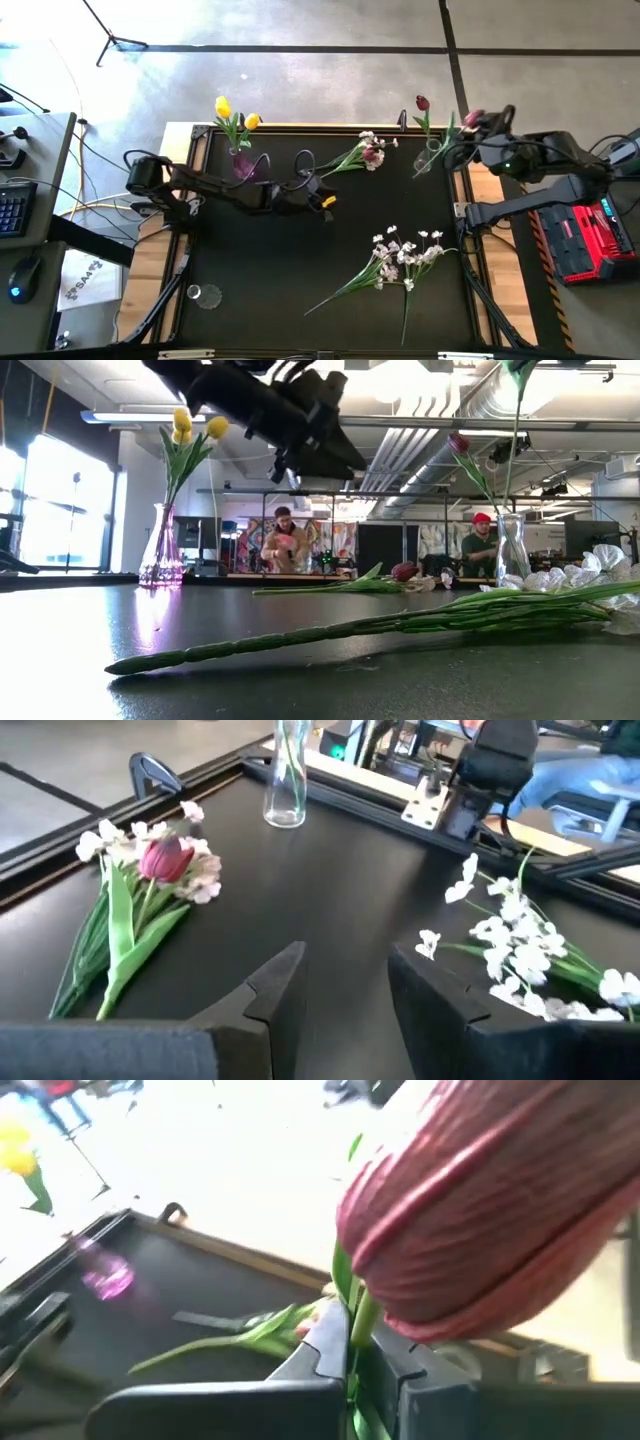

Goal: Sort flowers into vase by color
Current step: Put the bottom red flower into the top transparent vase

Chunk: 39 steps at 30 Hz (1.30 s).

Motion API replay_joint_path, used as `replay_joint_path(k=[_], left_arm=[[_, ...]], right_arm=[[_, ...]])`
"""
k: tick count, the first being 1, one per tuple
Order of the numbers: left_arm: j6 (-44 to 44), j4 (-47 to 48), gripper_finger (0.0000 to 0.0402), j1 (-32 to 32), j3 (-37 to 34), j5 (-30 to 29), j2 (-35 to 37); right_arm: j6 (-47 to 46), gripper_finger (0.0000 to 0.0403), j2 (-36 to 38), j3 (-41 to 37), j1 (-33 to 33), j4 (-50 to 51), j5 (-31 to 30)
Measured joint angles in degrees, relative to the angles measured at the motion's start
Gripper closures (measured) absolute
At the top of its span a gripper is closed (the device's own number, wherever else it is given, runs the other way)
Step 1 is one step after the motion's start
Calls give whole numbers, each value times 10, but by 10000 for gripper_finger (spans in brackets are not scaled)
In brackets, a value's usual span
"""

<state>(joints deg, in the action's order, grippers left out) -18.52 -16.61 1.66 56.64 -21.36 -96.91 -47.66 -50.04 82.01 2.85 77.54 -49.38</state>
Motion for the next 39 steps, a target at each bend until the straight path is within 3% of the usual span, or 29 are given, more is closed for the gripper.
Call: replay_joint_path(k=[8, 11, 13, 21, 31, 39], left_arm=[[-8, 7, 271, -4, 20, -80, -7], [-8, 32, 271, -13, 20, -86, -7], [-8, 55, 271, -21, 20, -84, -7], [-64, 132, 271, -65, 20, -30, -7], [-43, 140, 271, -98, 20, 7, -7], [-19, 153, 271, -100, 20, 17, -7]], right_arm=[[41, 403, -1, 35, 0, 12, -122], [83, 403, -1, 35, -3, 19, -207], [87, 403, -6, 34, -15, 22, -231], [87, 403, -37, 34, -75, 25, -153], [35, 403, -88, 34, -186, 30, -86], [14, 403, -119, 33, -237, 10, -66]])
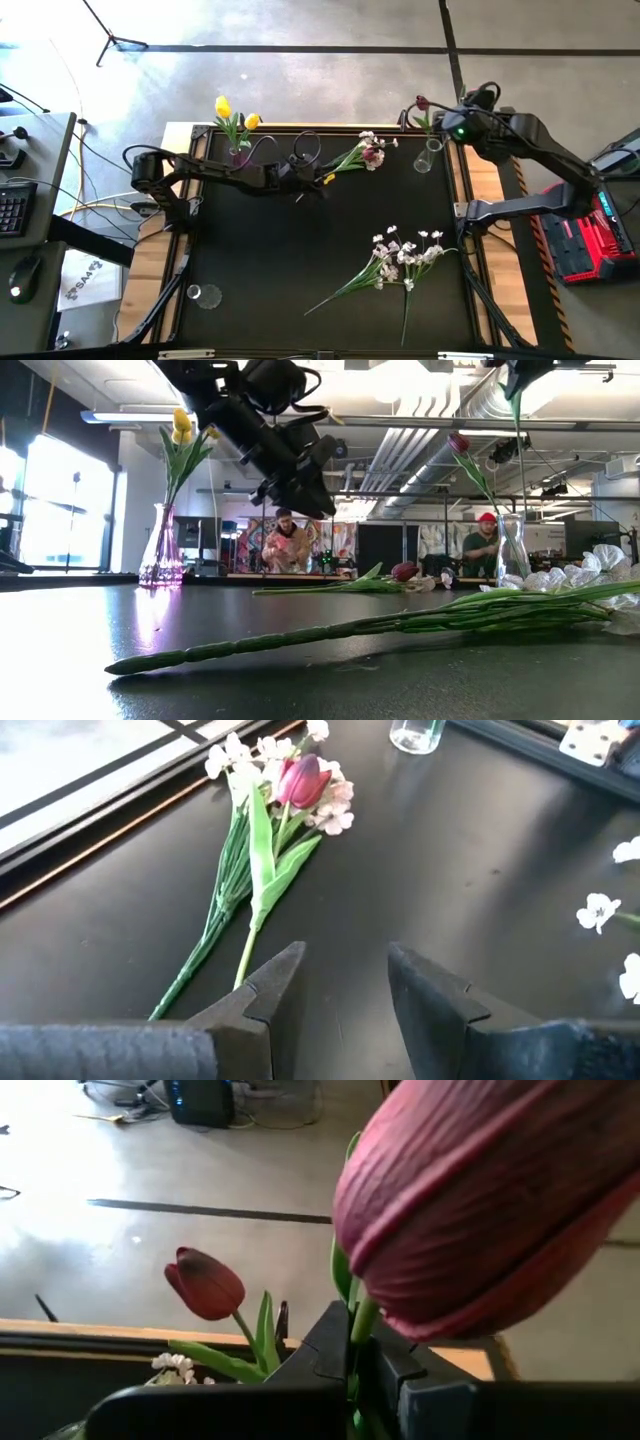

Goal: Sort flowers into vase by color
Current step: Put the bottom red flower into the top transparent vase

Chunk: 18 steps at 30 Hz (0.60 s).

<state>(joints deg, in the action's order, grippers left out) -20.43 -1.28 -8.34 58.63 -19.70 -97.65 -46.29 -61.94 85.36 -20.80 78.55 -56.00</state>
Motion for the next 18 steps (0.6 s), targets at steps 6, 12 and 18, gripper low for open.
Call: replay_joint_path(k=[6, 12, 18], left_arm=[[26, 4, 264, 0, 0, 10, 0], [37, 5, 247, -2, 0, 12, 0], [75, 5, 243, -3, 0, 12, -2]], right_arm=[[-38, 388, -10, 0, -27, 0, 19], [-38, 327, -11, 0, -49, 0, 26], [-6, 278, -11, 0, -59, -28, 15]])
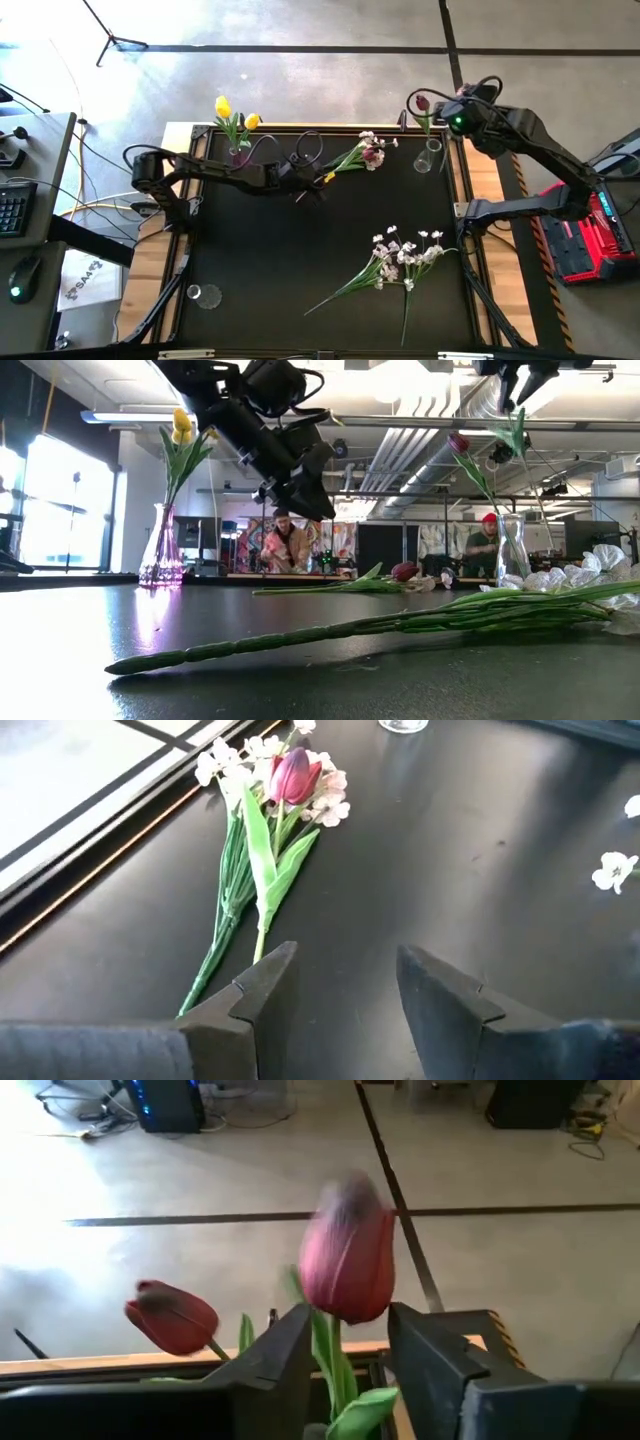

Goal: Sort flowers into vase by color
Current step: Put the bottom red flower into the top transparent vase

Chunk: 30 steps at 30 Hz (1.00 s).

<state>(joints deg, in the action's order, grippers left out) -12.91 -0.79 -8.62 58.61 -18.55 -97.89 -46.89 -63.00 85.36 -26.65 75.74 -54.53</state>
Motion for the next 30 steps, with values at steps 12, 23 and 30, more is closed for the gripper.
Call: replay_joint_path(k=[12, 23, 30], left_arm=[[-5, 13, 243, 2, -1, 0, -1], [-30, 25, 243, 12, -1, 0, -1], [-30, 22, 243, 12, -1, 3, -1]], right_arm=[[59, 331, 9, 1, 2, -80, 86], [-94, 341, 44, -10, 73, 73, 255], [-63, 305, 53, 3, 43, 36, 169]])
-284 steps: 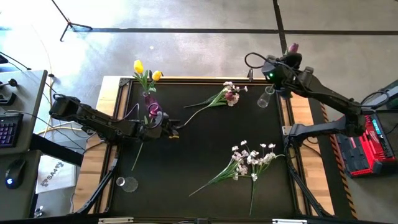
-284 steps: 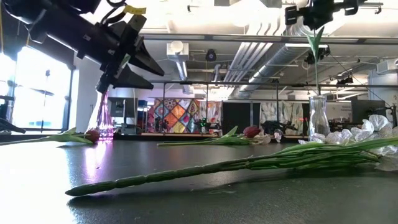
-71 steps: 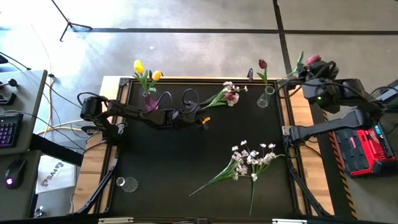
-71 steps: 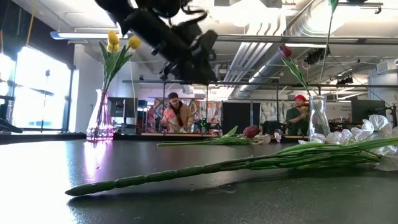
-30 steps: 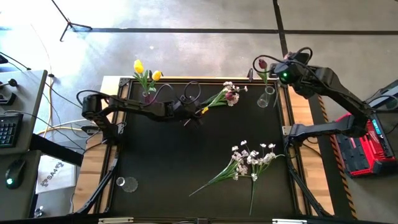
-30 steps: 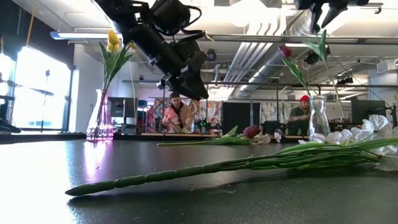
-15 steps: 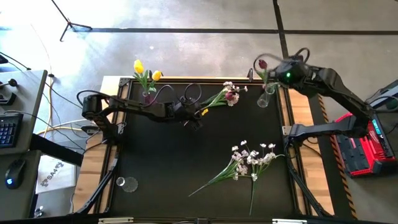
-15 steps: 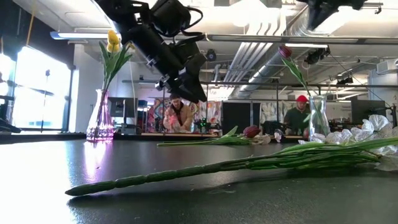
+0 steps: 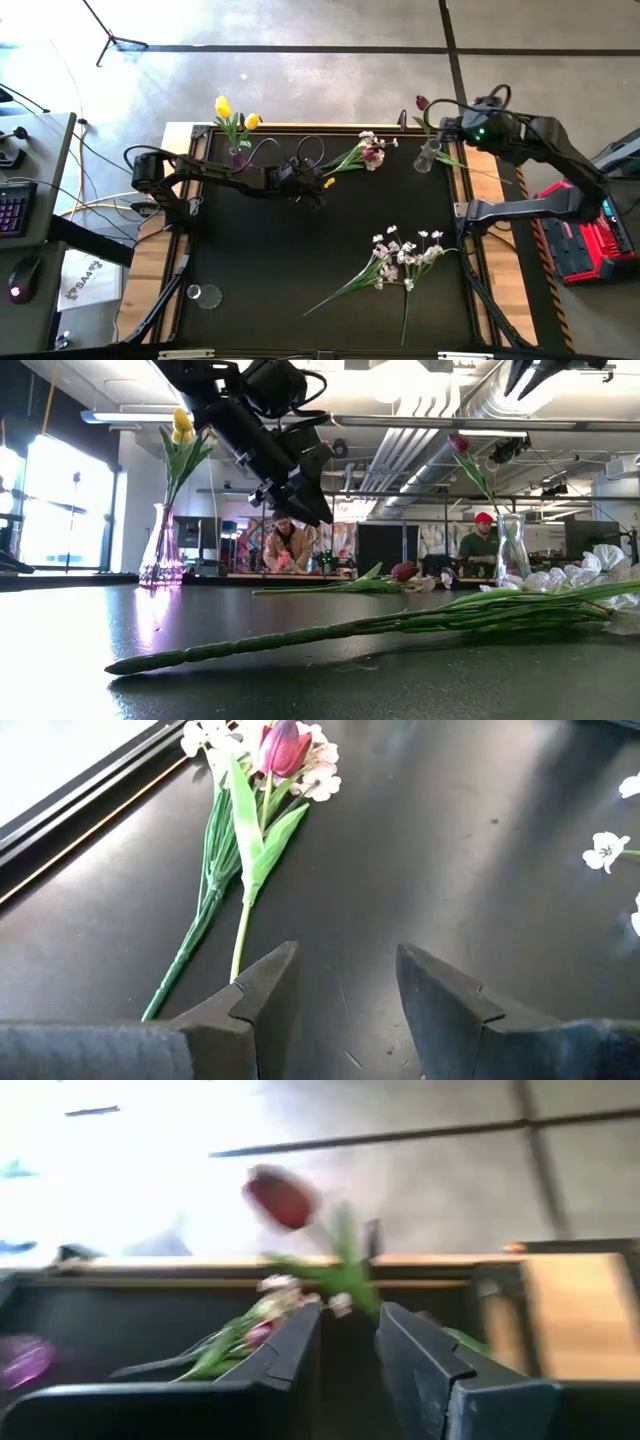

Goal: Sort flowers into vase by color
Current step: Put the bottom red flower into the top transparent vase

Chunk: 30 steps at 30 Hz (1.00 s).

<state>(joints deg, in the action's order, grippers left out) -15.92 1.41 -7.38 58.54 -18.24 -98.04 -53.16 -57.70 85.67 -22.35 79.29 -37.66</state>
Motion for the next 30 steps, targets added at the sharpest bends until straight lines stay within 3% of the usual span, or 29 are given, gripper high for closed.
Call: replay_joint_path(k=[4, 14, 23, 30], left_arm=[[0, 0, 243, 0, 0, 12, 0], [0, 31, 243, 2, 0, 44, 0], [-4, 70, 243, 18, 0, 43, 0], [-3, 56, 243, 22, 0, 30, 0]], right_arm=[[21, 304, -34, -3, -73, 46, 9], [252, 304, -136, -3, -236, 42, 185], [205, 304, -127, -3, -345, 42, 238], [123, 304, -122, -3, -386, 70, 195]])
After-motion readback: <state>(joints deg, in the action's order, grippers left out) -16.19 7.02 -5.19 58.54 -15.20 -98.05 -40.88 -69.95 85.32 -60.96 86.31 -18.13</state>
